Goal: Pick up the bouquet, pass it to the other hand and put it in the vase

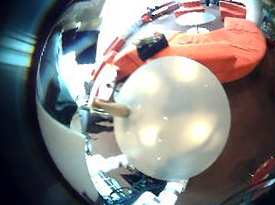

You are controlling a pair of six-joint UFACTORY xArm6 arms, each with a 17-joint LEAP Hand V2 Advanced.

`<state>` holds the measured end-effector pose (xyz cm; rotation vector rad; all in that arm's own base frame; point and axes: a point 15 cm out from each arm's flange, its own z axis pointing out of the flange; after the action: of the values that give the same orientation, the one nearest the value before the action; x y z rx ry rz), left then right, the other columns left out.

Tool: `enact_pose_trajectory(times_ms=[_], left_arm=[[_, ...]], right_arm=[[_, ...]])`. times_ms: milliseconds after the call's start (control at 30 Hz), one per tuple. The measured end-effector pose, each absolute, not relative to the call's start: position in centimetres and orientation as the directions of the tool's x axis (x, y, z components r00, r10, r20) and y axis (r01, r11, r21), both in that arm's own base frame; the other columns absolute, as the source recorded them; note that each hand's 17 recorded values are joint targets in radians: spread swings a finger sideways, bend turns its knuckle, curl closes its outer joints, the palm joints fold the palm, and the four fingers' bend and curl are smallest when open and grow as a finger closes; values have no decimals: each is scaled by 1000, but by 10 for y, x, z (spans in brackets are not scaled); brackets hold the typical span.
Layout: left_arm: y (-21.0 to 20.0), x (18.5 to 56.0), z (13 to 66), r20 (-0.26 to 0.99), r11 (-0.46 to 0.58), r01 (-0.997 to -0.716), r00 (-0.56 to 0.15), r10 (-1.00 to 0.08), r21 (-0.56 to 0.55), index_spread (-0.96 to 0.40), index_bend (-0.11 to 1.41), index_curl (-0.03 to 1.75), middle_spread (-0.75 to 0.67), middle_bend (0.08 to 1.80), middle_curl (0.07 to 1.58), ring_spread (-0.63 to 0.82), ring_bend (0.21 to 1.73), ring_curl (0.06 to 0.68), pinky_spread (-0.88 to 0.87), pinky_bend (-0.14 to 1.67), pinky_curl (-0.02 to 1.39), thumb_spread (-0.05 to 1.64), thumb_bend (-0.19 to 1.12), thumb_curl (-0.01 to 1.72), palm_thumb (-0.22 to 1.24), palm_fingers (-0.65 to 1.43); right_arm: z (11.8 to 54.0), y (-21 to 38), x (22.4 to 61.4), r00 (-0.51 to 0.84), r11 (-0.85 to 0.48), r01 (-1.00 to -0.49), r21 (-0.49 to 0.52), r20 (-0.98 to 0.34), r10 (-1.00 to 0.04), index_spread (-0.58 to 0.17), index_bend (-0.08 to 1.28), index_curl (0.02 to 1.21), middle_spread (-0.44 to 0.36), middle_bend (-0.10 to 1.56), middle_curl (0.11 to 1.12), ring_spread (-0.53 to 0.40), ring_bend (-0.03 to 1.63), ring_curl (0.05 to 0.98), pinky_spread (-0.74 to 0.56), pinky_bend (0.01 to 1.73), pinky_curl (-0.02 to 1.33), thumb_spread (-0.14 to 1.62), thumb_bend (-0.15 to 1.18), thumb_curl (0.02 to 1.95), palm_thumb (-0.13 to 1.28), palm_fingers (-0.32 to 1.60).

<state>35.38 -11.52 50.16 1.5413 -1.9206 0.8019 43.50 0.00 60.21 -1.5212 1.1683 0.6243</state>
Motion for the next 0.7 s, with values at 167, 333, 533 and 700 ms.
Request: enact_pose_trajectory(times_ms=[167,333,533,700], left_arm=[[-125,363,532,803,138,-971,-237,-546,-193,100,152,394,299,210,359,466,537,210,453,207,254,1077,-36,311,253,261],[-116,376,558,827,58,-963,-257,-501,-265,133,151,365,311,215,363,468,560,212,455,219,272,1046,-33,309,208,243],[-131,378,576,874,56,-950,-304,-380,-306,157,160,345,330,200,364,475,579,211,445,246,293,1013,-31,309,184,225],[-149,373,598,938,37,-953,-302,-172,-300,165,159,334,339,198,365,479,592,210,445,261,304,989,-27,318,190,222]], right_arm=[[599,16,405,420,-26,-908,-419,-904,-83,-206,1215,836,-109,1401,753,-196,1453,722,-170,1262,889,768,154,1236,1090,1129],[585,50,389,409,-171,-895,-413,-911,60,-204,1216,833,-109,1404,747,-196,1452,723,-177,1244,913,771,148,1289,1079,1131],[559,89,383,337,-302,-875,-377,-925,178,-203,1218,830,-108,1406,743,-196,1450,725,-183,1231,935,775,143,1338,1073,1129],[545,123,374,278,-394,-845,-362,-926,254,-203,1220,828,-109,1407,741,-198,1449,728,-187,1221,953,780,138,1376,1070,1129]])
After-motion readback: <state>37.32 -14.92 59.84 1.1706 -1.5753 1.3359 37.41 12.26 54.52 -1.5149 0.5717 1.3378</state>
